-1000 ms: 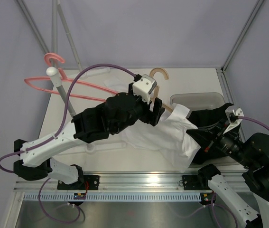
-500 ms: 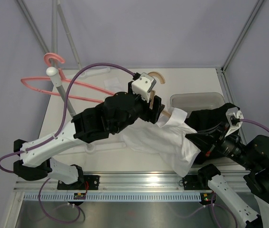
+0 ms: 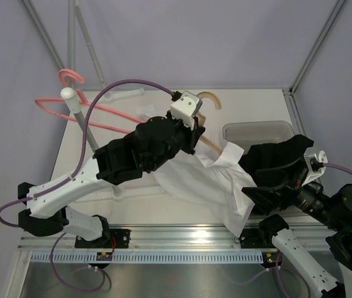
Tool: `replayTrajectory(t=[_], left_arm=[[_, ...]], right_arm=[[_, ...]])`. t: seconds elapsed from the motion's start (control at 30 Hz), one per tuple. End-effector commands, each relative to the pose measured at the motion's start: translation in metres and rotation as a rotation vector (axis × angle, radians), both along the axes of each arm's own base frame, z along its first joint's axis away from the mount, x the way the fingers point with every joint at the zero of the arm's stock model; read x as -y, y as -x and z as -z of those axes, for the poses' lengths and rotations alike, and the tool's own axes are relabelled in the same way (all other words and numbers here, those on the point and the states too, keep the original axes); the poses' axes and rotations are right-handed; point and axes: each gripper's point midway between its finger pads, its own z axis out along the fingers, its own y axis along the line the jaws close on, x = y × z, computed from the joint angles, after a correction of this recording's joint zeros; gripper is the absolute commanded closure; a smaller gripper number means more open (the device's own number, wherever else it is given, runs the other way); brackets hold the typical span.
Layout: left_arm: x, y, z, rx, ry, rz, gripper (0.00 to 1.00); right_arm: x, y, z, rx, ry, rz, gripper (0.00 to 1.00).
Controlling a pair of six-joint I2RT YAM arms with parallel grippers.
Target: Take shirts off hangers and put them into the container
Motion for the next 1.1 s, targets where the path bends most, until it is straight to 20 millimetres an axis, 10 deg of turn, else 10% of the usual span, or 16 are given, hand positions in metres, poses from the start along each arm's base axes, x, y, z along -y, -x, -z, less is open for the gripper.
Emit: replayTrajectory(t=[0.0, 0.47, 0.73, 0.87, 1.0, 1.07], left_arm=[[-0.016, -0.010, -0.048, 0.078, 0.078, -0.040, 1.00], [-0.023, -0.012, -0.064, 0.086, 0.105, -0.014, 1.00], [-0.033, -0.010, -0.069, 0.099, 0.104, -0.025, 1.00], [-0.034, -0.008, -0.071, 0.099, 0.111, -0.017, 1.00], [-0.036, -0.010, -0.071, 0.105, 0.099, -0.028, 1.00], [-0.038, -0.013, -0.070, 0.106, 0.093, -0.041, 1.00]], right_arm=[[0.006, 0.012, 0.004, 0.006, 0.019, 0.000, 0.08], [0.013, 0.012, 0.030, -0.010, 0.046, 0.033, 0.15], [0.008, 0.007, 0.039, -0.023, 0.046, 0.021, 0.34], [0.004, 0.004, 0.041, -0.038, 0.048, 0.005, 0.51], [0.003, 0.005, 0.040, -0.044, 0.040, -0.002, 1.00], [0.004, 0.006, 0.040, -0.045, 0.037, 0.002, 1.00]])
